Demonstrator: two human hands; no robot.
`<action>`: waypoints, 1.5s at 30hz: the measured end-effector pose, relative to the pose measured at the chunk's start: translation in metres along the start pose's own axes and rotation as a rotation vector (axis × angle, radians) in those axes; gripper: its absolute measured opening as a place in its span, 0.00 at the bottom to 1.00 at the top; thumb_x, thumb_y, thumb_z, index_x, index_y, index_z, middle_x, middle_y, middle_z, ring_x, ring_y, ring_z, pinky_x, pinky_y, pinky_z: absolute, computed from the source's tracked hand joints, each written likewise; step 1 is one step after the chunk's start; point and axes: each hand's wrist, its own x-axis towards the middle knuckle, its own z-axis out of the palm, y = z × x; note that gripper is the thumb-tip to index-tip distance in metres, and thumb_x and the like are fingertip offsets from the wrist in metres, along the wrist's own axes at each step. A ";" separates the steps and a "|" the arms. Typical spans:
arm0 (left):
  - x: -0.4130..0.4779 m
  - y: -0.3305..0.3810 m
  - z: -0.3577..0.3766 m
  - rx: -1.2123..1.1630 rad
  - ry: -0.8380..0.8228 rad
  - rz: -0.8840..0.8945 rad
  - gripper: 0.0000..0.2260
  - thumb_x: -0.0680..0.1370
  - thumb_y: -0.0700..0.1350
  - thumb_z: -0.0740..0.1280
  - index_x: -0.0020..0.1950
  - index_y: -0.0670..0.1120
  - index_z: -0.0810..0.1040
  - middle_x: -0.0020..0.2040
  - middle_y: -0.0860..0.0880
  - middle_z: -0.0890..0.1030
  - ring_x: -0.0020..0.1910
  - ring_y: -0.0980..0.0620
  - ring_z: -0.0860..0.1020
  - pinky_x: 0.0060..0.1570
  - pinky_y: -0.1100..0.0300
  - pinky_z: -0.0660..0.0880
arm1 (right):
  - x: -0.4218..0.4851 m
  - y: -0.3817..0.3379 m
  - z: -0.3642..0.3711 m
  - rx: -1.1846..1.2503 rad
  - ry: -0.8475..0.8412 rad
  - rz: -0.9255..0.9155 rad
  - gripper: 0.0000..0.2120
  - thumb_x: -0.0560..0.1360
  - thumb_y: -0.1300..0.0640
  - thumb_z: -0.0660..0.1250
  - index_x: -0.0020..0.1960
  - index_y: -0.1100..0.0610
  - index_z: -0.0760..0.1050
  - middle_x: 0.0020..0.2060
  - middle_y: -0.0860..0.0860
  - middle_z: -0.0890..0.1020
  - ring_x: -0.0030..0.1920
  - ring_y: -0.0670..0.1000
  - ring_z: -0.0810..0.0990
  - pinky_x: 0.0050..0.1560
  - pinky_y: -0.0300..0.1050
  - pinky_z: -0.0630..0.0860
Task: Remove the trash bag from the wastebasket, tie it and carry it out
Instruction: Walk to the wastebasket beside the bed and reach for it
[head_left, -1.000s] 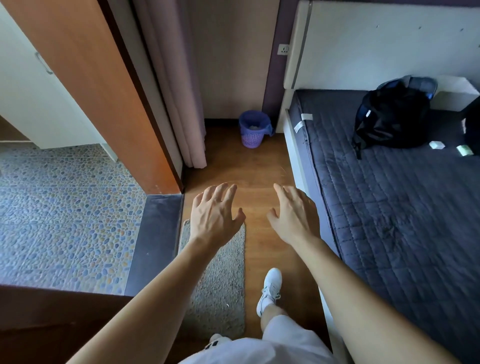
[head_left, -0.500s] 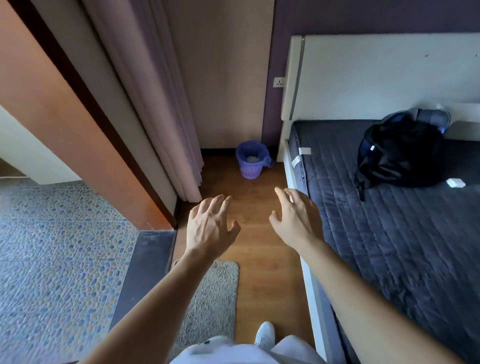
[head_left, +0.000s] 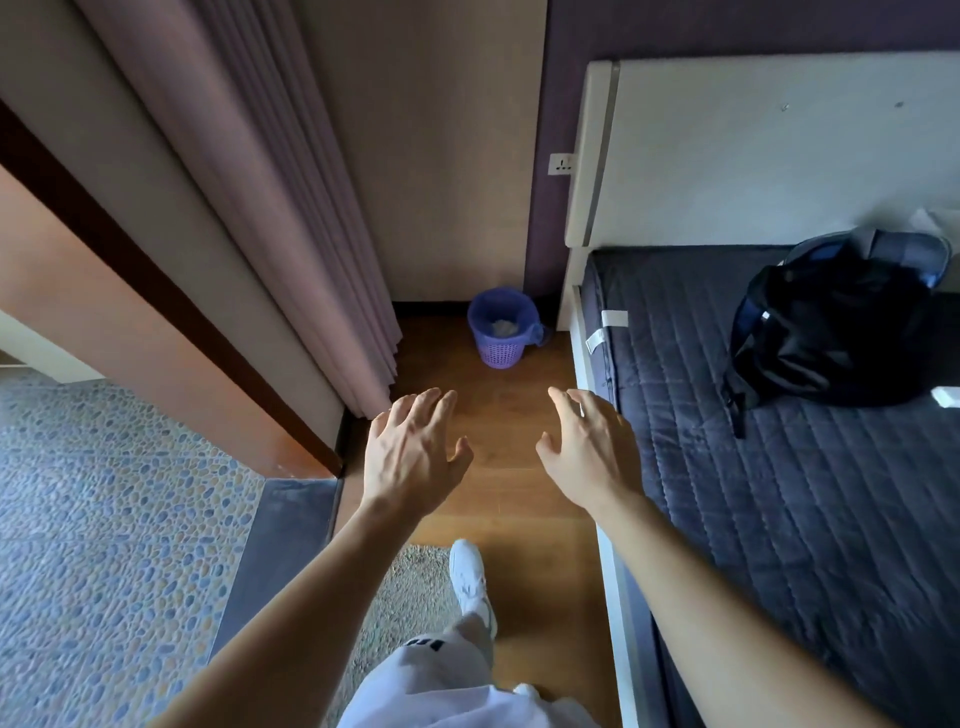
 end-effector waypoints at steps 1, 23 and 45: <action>0.012 -0.002 0.004 -0.007 -0.001 -0.002 0.26 0.72 0.57 0.63 0.68 0.50 0.73 0.66 0.49 0.77 0.63 0.45 0.76 0.56 0.48 0.74 | 0.012 0.001 0.001 -0.006 -0.004 0.006 0.25 0.73 0.65 0.69 0.70 0.64 0.71 0.64 0.66 0.75 0.66 0.65 0.73 0.66 0.54 0.68; 0.318 -0.093 0.038 -0.080 0.003 0.017 0.26 0.72 0.57 0.64 0.68 0.50 0.74 0.66 0.49 0.78 0.61 0.44 0.77 0.56 0.47 0.75 | 0.320 -0.025 0.029 -0.361 0.040 -0.011 0.25 0.69 0.53 0.68 0.65 0.56 0.75 0.56 0.54 0.82 0.56 0.58 0.81 0.55 0.54 0.78; 0.602 -0.085 0.094 0.010 -0.042 -0.118 0.24 0.70 0.53 0.71 0.65 0.47 0.77 0.62 0.46 0.81 0.58 0.43 0.79 0.56 0.47 0.75 | 0.619 0.035 0.030 -0.354 -0.022 -0.150 0.24 0.66 0.55 0.76 0.61 0.59 0.78 0.52 0.57 0.84 0.50 0.59 0.83 0.50 0.53 0.81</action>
